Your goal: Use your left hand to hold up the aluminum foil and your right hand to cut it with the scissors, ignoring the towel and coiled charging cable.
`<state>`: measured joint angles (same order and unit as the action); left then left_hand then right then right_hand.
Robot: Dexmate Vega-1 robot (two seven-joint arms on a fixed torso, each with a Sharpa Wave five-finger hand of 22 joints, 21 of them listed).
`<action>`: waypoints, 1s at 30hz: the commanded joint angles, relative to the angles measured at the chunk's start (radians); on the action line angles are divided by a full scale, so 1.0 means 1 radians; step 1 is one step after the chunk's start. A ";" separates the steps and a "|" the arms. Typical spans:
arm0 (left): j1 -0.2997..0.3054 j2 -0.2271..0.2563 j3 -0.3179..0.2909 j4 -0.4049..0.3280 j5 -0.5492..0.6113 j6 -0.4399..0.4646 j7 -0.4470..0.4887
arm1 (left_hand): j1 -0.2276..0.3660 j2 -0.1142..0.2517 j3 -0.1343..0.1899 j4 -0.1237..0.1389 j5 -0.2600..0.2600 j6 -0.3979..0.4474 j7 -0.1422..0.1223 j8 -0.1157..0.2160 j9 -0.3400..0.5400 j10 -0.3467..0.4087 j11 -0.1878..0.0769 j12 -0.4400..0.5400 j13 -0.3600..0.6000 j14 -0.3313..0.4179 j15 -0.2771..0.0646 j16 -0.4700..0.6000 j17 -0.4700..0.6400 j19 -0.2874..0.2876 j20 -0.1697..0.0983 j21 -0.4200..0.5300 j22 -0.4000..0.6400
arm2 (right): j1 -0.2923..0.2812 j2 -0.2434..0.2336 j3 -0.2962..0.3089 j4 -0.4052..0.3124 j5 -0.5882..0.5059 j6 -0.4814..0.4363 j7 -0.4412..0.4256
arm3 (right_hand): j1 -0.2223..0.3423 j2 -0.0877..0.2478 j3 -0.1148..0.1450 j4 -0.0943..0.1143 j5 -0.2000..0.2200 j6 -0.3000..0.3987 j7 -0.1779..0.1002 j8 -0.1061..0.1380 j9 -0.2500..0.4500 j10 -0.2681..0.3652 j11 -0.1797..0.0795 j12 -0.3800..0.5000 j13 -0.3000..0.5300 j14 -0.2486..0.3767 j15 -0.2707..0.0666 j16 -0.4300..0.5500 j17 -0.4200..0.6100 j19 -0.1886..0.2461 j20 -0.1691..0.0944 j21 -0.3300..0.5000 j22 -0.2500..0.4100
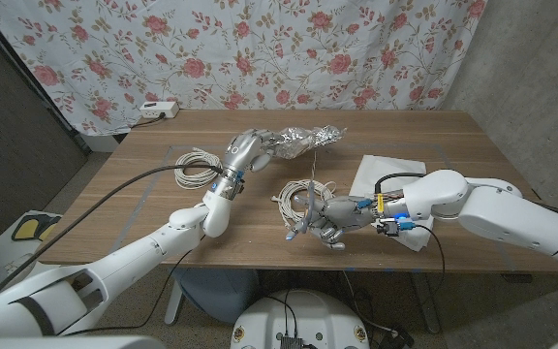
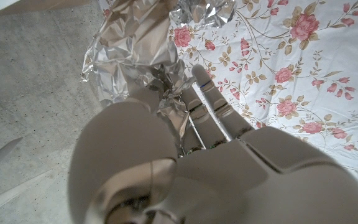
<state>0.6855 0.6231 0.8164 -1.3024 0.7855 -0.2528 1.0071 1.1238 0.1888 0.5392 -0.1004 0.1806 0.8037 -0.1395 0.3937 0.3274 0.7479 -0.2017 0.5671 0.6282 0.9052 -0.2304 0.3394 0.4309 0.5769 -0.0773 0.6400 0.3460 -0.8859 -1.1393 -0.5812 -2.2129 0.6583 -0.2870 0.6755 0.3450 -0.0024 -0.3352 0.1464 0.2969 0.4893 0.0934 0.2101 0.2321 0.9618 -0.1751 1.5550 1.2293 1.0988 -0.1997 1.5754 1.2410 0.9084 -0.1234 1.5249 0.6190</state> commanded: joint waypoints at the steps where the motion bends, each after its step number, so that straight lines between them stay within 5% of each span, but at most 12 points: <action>1: -0.019 0.012 0.048 0.018 0.079 0.006 0.032 | -0.009 0.000 0.006 0.006 0.008 0.002 -0.008 0.009 0.002 -0.001 -0.002 0.000 0.006 -0.004 -0.004 -0.005 0.001 0.002 -0.003 0.008 0.006 | 0.048 -0.002 -0.035 -0.015 -0.025 -0.078 0.046 | 0.001 -0.007 0.001 -0.004 0.012 0.058 0.097 0.005 0.000 -0.003 -0.005 0.011 0.007 0.000 -0.010 0.000 0.003 -0.005 -0.024 0.023 0.037; 18: -0.029 0.021 0.071 0.029 0.088 0.005 0.043 | -0.013 -0.002 0.010 0.009 0.010 0.003 -0.015 0.013 0.001 -0.002 -0.003 -0.003 0.011 0.000 -0.005 -0.016 -0.002 -0.003 -0.005 0.021 0.006 | 0.043 -0.014 -0.024 -0.018 -0.010 -0.072 0.040 | 0.010 -0.002 0.004 -0.005 0.022 0.052 0.098 0.007 -0.003 -0.002 -0.004 0.012 0.007 0.007 -0.010 0.000 0.003 0.003 -0.024 0.003 0.040; 30: -0.008 0.035 0.056 0.013 0.065 0.016 0.026 | -0.014 -0.003 0.012 0.009 0.010 0.004 -0.014 0.015 0.000 0.001 -0.003 -0.006 0.012 0.005 -0.006 -0.022 -0.003 -0.005 -0.006 0.032 0.007 | -0.034 -0.027 0.032 0.017 0.077 0.039 0.019 | 0.008 -0.010 -0.001 -0.005 0.024 0.052 0.097 0.008 -0.005 -0.004 -0.004 0.012 0.007 0.005 -0.010 0.000 0.003 0.000 -0.023 0.002 0.050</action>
<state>0.6640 0.6496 0.8814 -1.2784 0.8651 -0.2462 1.0446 1.1185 0.1835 0.5477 -0.0920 0.1856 0.8037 -0.1503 0.4048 0.3245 0.7481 -0.2017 0.5605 0.6378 0.9055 -0.2303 0.3212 0.4265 0.5715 -0.0825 0.6661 0.3506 -0.8681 -1.1589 -0.5880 -2.2221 0.6726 -0.3291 0.7079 0.3490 -0.0063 -0.3307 0.1420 0.3124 0.4859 0.0968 0.2101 0.2277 0.9583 -0.1716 1.5607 1.2342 1.0989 -0.1997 1.5754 1.2431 0.9084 -0.1234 1.5305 0.6681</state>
